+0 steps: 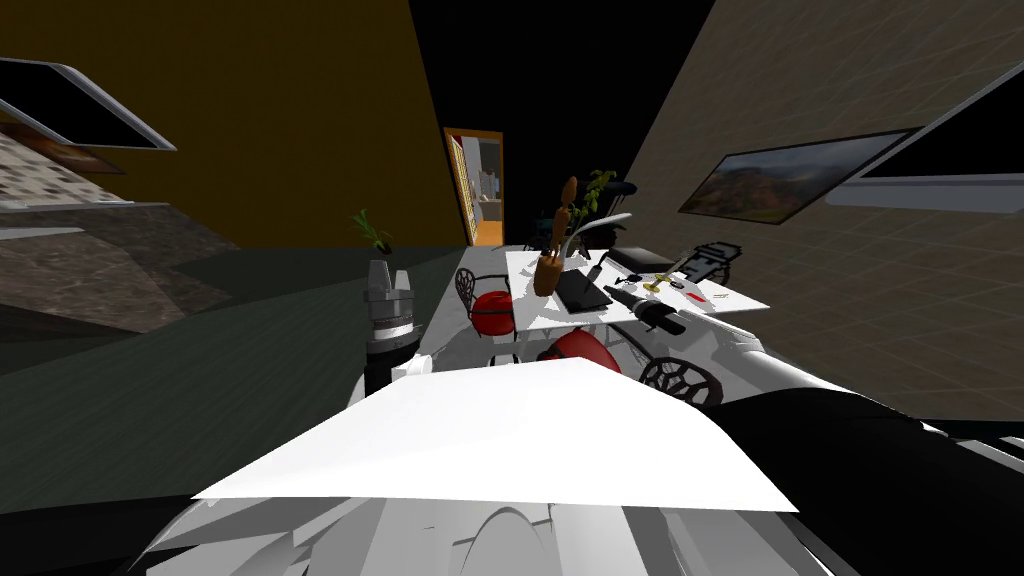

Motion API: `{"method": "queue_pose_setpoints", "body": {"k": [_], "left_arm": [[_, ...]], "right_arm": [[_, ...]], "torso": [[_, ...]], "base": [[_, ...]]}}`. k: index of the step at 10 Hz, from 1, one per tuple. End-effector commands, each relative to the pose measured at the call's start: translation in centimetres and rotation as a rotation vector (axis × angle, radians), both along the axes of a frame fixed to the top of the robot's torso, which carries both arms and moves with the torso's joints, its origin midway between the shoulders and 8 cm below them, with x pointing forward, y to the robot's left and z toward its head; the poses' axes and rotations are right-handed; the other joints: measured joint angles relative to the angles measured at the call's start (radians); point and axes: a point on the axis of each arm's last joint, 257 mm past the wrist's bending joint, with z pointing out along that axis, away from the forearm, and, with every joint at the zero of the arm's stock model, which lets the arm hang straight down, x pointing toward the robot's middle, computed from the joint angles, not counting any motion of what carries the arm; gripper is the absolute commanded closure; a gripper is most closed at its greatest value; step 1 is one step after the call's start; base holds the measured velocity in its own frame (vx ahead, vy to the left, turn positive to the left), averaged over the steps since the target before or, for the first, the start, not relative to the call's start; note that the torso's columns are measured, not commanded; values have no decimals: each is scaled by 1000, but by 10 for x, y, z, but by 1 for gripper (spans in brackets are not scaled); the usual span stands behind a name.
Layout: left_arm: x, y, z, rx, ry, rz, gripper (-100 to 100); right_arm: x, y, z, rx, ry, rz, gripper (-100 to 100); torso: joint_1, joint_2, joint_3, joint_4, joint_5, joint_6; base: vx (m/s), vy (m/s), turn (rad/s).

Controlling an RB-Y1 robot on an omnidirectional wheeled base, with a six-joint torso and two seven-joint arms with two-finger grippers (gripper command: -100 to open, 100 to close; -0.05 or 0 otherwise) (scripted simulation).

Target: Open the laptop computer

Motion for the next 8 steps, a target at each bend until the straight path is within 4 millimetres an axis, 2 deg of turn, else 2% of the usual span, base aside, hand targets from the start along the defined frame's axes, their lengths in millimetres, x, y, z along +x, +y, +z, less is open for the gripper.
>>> {"method": "queue_pose_setpoints", "body": {"k": [1, 2, 3, 8], "left_arm": [[0, 0, 0, 0, 0, 0, 0], [0, 0, 0, 0, 0, 0, 0], [0, 0, 0, 0, 0, 0, 0], [0, 0, 0, 0, 0, 0, 0]], "right_arm": [[4, 1, 14, 2, 1, 3, -100], [4, 2, 10, 1, 0, 3, -100], [4, 1, 11, 2, 0, 2, 0], [4, 1, 10, 2, 0, 2, 0]], "torso": [[0, 0, 0, 0, 0, 0], [1, -1, 0, 0, 0, 0], [0, -1, -1, 0, 0, 0], [0, 0, 0, 0, 0, 0]], "base": [[-14, 2, -11], [-6, 1, -1], [0, 0, 0], [0, 0, 0]]}}
